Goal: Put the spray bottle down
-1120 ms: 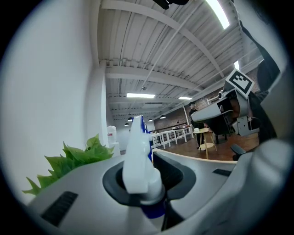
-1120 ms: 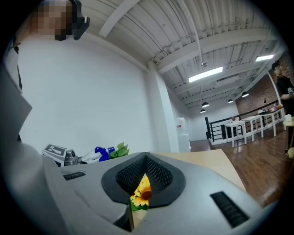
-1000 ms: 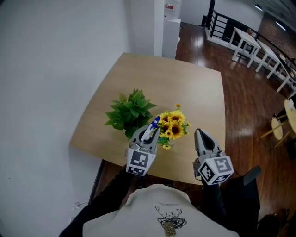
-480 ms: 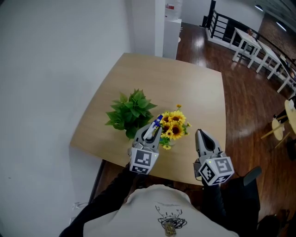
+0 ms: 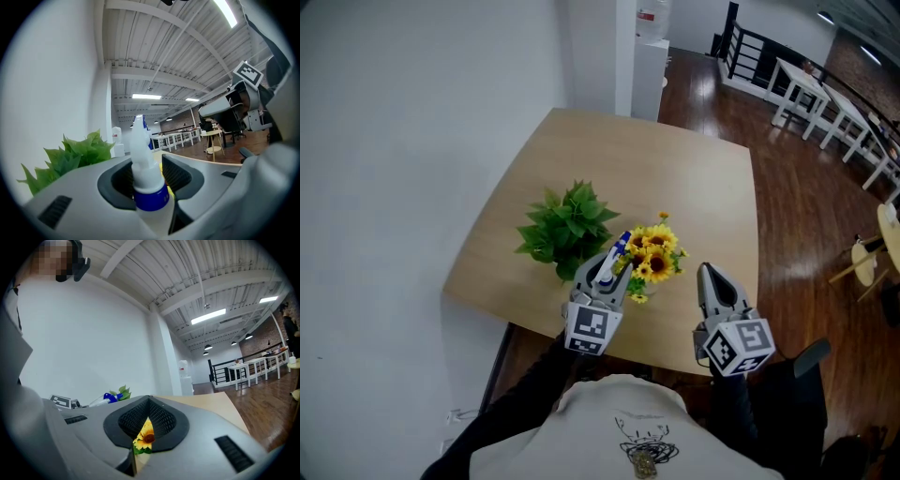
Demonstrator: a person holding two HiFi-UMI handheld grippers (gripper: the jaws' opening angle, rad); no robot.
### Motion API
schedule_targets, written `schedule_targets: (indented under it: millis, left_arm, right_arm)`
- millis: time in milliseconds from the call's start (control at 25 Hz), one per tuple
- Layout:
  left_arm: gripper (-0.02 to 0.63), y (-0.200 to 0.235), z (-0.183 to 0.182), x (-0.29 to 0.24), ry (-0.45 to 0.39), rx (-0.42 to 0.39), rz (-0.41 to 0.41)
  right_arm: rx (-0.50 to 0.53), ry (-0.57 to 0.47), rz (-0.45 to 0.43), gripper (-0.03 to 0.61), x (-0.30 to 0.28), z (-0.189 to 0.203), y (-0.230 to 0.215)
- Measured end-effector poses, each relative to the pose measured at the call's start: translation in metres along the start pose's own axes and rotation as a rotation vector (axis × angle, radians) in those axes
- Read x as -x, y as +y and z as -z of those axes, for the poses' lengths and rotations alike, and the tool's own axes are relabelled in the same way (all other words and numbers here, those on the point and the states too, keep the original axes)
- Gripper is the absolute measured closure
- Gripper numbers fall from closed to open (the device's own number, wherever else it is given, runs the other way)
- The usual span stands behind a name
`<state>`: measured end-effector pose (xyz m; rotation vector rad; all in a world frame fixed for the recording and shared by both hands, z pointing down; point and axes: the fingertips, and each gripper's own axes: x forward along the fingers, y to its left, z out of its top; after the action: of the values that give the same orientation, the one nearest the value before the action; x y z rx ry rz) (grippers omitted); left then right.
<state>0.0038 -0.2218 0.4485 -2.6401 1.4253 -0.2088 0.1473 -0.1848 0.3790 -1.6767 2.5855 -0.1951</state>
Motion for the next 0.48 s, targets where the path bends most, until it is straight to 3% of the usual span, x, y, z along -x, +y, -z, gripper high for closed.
schedule_targets:
  millis: [320, 480]
  left_arm:
    - [0.379, 0.002, 0.01, 0.007, 0.025, 0.015, -0.022]
    - [0.364, 0.007, 0.002, 0.019, -0.023, 0.019, -0.06]
  right_arm:
    - [-0.006, 0.004, -0.015, 0.603, -0.001, 0.001, 0.005]
    - [-0.007, 0.007, -0.021, 0.603, -0.002, 0.004, 0.006]
